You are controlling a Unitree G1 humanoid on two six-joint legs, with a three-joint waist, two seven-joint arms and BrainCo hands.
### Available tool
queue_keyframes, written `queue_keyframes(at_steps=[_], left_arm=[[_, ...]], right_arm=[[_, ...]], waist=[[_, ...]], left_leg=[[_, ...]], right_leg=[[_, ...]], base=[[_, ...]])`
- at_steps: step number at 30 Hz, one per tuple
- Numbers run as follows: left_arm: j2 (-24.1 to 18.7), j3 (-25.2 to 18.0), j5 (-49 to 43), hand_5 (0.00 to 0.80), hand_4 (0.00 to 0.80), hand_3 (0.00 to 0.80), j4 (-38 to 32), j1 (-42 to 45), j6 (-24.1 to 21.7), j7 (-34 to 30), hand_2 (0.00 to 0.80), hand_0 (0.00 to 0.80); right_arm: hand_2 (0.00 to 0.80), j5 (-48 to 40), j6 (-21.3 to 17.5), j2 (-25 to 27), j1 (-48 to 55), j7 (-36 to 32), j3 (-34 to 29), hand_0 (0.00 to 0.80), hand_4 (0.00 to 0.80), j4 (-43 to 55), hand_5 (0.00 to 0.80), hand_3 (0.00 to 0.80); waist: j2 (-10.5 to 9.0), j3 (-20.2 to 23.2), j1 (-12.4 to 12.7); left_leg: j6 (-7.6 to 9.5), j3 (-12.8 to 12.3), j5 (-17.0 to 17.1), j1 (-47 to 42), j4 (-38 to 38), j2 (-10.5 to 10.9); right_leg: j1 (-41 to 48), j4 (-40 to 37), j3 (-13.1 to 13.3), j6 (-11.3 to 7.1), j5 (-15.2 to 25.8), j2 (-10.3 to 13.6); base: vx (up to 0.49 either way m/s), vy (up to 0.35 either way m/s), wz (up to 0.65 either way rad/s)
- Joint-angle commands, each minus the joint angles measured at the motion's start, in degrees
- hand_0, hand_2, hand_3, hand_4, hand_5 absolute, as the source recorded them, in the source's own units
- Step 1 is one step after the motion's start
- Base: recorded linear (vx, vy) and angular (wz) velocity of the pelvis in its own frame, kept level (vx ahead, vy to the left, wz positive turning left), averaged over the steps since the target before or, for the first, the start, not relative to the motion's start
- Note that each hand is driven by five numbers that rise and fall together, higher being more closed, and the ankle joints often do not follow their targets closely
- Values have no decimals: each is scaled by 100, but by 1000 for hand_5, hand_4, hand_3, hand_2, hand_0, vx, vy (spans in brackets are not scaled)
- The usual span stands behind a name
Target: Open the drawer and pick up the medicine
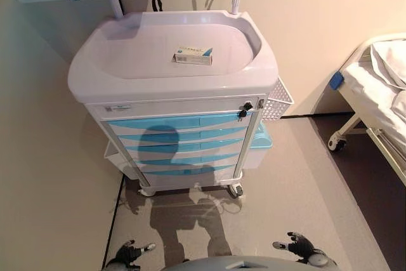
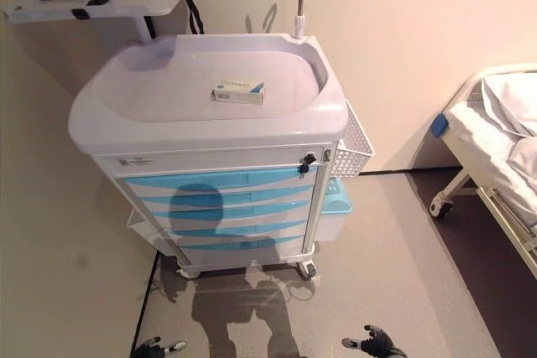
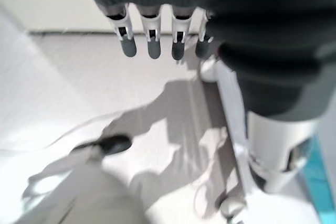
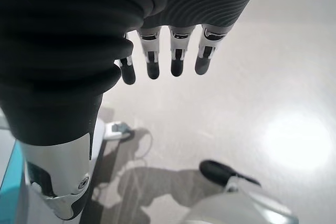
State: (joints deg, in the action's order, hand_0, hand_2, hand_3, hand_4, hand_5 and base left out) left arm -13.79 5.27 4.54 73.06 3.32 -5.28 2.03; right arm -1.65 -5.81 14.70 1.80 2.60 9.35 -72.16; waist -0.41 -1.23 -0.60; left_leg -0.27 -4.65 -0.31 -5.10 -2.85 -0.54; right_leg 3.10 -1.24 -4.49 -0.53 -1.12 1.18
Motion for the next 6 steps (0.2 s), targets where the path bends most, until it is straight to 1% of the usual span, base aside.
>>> queue_keyframes(at_steps=[1,5,6], left_arm=[[83,-10,-356,0,0,0,30,-173,-55,-29,0,0],[178,65,-399,0,0,0,106,-113,-38,-81,0,0],[218,173,-509,0,0,0,167,-113,-26,-109,0,0]], right_arm=[[0,-546,-39,-67,-157,-107,-203,0,0,-277,0,0],[0,-607,-34,-141,-103,-144,-196,0,0,-360,0,0],[0,-559,-8,-189,-85,-170,-141,0,0,-424,0,0]], waist=[[-184,97,62],[-198,156,79],[-208,180,73]], left_leg=[[46,7,235,264,-215,295],[43,39,244,223,-215,301],[37,58,244,199,-215,297]], right_leg=[[-202,-144,-94,-349,394,10],[-149,-149,-99,-345,403,4],[-124,-143,-82,-335,407,-9]], base=[[9,-28,12],[3,-6,1],[0,0,0]])
